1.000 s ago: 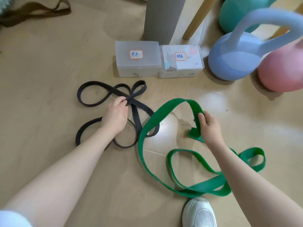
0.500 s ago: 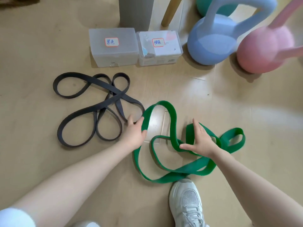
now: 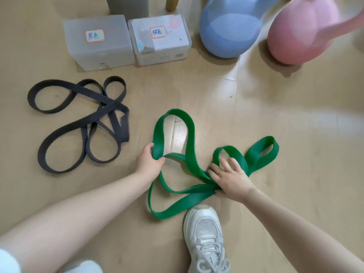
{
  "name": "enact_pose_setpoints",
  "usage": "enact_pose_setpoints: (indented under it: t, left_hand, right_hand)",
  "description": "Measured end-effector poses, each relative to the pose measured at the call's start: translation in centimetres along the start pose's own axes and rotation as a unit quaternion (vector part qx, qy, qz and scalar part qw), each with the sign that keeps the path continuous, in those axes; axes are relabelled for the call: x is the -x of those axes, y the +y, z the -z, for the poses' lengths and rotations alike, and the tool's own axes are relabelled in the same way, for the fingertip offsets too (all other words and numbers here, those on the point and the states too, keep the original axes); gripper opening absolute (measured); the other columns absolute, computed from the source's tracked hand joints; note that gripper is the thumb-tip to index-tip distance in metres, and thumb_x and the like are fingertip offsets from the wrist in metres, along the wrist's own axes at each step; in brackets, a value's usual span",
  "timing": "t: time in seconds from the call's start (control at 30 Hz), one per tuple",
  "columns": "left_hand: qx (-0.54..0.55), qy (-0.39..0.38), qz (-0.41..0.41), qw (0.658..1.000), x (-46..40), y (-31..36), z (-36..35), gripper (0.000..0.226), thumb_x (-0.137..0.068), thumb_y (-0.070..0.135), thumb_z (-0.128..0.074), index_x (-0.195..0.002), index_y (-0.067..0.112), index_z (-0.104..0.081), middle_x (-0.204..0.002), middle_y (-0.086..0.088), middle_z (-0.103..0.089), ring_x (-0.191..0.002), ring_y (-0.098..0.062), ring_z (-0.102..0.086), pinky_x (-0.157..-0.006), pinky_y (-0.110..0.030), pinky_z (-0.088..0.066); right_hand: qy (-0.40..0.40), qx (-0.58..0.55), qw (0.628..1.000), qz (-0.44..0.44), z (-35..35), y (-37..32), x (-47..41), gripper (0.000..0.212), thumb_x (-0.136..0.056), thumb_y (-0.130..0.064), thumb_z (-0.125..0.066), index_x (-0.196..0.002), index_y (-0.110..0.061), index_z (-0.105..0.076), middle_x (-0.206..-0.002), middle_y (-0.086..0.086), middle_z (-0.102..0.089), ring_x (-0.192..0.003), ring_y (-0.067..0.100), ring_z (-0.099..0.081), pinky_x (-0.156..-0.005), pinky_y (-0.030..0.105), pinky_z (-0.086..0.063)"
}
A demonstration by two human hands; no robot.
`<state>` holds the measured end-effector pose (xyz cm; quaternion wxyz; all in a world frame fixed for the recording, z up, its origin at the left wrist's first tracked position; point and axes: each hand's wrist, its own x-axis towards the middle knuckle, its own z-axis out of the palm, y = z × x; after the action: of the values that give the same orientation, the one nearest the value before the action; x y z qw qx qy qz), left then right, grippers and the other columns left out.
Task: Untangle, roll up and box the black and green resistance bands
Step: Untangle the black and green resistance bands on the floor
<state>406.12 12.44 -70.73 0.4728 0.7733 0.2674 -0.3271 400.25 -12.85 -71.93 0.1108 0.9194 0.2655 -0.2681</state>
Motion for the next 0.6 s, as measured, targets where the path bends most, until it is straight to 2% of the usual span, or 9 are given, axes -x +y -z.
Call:
enact_pose_setpoints:
  t: [0.03,0.1,0.17,0.23,0.3,0.33,0.43,0.53,0.6]
  left_hand:
    - [0.018,-0.015,0.020,1.000,-0.1,0.3,-0.2,0.056,-0.088,0.011,-0.058,-0.138,0.021,-0.035,-0.122,-0.009,-0.057,-0.105,-0.026,-0.057,-0.090,-0.035,-0.047]
    - [0.019,-0.063,0.049,0.997,-0.2,1.3,-1.0,0.054,-0.088,0.006,-0.056,-0.137,0.017,-0.037,-0.104,-0.006,-0.063,-0.093,-0.024,-0.060,-0.080,-0.033,-0.049]
    - [0.037,-0.092,0.068,0.993,-0.2,1.8,-1.5,0.059,-0.089,0.005,-0.056,-0.141,0.014,-0.031,-0.115,-0.008,-0.060,-0.100,-0.023,-0.058,-0.088,-0.034,-0.046]
    - [0.071,-0.110,0.065,0.989,0.2,2.6,-2.3,0.063,-0.090,0.004,-0.054,-0.145,0.013,-0.025,-0.131,-0.007,-0.052,-0.107,-0.020,-0.054,-0.094,-0.034,-0.045]
    - [0.126,-0.137,0.046,0.981,1.1,4.3,-3.4,0.061,-0.092,0.003,-0.052,-0.145,0.015,-0.023,-0.121,0.001,-0.054,-0.097,-0.012,-0.057,-0.082,-0.026,-0.049]
    - [0.149,-0.144,0.031,0.978,1.4,5.6,-4.1,0.059,-0.092,0.004,-0.051,-0.144,0.017,-0.025,-0.115,0.004,-0.057,-0.094,-0.009,-0.057,-0.078,-0.023,-0.048]
    - [0.233,-0.146,-0.006,0.961,1.8,10.3,-6.0,0.050,-0.095,0.010,-0.047,-0.141,0.019,-0.031,-0.117,0.000,-0.062,-0.095,-0.008,-0.061,-0.078,-0.021,-0.048]
    - [0.320,-0.182,-0.052,0.928,2.3,15.9,-8.0,0.037,-0.097,0.011,-0.041,-0.134,0.020,-0.042,-0.097,0.004,-0.069,-0.081,-0.005,-0.068,-0.082,-0.023,-0.051]
    - [0.320,-0.221,-0.099,0.916,3.0,19.4,-9.5,0.036,-0.097,0.010,-0.040,-0.132,0.017,-0.044,-0.092,0.009,-0.070,-0.081,-0.004,-0.068,-0.084,-0.023,-0.051]
  right_hand:
    - [0.040,0.006,0.999,-0.010,0.2,0.4,0.0,0.061,-0.042,-0.031,-0.088,-0.094,-0.013,-0.061,-0.086,0.002,-0.071,-0.106,0.032,-0.047,-0.095,0.048,-0.025]
    - [0.089,0.000,0.994,-0.059,0.4,1.4,-0.6,0.037,-0.049,-0.009,-0.081,-0.079,-0.011,-0.061,-0.068,0.001,-0.068,-0.102,0.030,-0.052,-0.096,0.048,-0.025]
    - [0.112,-0.037,0.989,-0.093,2.2,1.5,-1.8,0.019,-0.064,-0.002,-0.066,-0.083,-0.008,-0.064,-0.070,0.002,-0.068,-0.096,0.029,-0.061,-0.097,0.043,-0.026]
    - [0.099,-0.134,0.976,-0.142,4.3,1.7,-3.1,0.022,-0.088,-0.007,-0.047,-0.108,-0.006,-0.056,-0.091,0.006,-0.065,-0.098,0.028,-0.057,-0.086,0.034,-0.032]
    - [0.152,-0.201,0.951,-0.179,5.8,2.1,-4.0,0.028,-0.093,-0.009,-0.043,-0.121,-0.005,-0.048,-0.096,0.009,-0.061,-0.091,0.031,-0.057,-0.063,0.035,-0.031]
    - [0.184,-0.212,0.940,-0.191,6.3,2.5,-4.3,0.029,-0.091,-0.005,-0.046,-0.120,-0.004,-0.049,-0.092,0.011,-0.061,-0.084,0.033,-0.058,-0.057,0.034,-0.029]
    - [0.251,-0.242,0.911,-0.220,7.3,4.8,-4.2,0.031,-0.084,-0.001,-0.056,-0.114,-0.007,-0.051,-0.087,0.012,-0.059,-0.075,0.033,-0.058,-0.048,0.030,-0.027]
    - [0.339,-0.205,0.881,-0.258,8.3,7.8,-2.4,0.045,-0.070,0.004,-0.067,-0.106,-0.012,-0.045,-0.076,0.010,-0.055,-0.063,0.030,-0.055,-0.040,0.024,-0.026]
    - [0.405,-0.171,0.852,-0.284,9.4,9.9,-0.7,0.048,-0.066,0.007,-0.064,-0.107,-0.012,-0.045,-0.076,0.010,-0.056,-0.062,0.029,-0.055,-0.038,0.025,-0.030]
